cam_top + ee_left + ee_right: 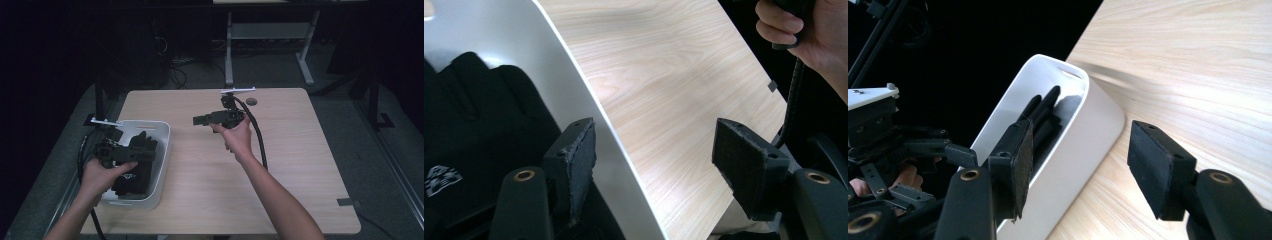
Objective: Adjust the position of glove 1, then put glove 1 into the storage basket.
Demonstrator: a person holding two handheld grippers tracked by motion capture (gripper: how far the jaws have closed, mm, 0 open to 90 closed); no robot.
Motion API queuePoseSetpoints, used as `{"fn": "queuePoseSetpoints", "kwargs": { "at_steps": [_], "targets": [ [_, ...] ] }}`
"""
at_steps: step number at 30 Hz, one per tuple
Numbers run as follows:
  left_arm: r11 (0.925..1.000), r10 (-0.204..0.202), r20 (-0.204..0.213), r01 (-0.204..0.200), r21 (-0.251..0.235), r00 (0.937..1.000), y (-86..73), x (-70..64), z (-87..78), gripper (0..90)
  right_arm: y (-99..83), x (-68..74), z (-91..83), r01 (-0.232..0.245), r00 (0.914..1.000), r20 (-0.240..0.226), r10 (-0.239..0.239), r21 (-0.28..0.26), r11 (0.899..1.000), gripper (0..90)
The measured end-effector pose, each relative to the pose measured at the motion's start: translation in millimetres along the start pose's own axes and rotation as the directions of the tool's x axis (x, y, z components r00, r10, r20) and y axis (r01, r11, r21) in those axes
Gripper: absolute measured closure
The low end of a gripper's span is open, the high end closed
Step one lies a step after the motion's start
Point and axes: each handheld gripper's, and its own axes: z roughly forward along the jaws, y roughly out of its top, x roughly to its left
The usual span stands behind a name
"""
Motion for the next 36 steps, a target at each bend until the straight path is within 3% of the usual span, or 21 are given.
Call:
{"fn": "queuePoseSetpoints", "kwargs": {
  "at_steps": [17,36],
  "targets": [
    [0.9992,0.034,0.025,-0.035,0.022,0.9991,9.6,-14.6,20.4,33.7,-7.5,-20.9,-30.0,-0.031,0.9995,0.006,0.031,-0.025,0.999,42.6],
    [0.9983,0.051,0.045,-0.052,0.027,0.9977,16.6,-25.2,31.2,33.4,-19.1,-35.7,-61.8,-0.061,0.9977,0.029,0.062,-0.054,0.997,42.1]
  ]
}}
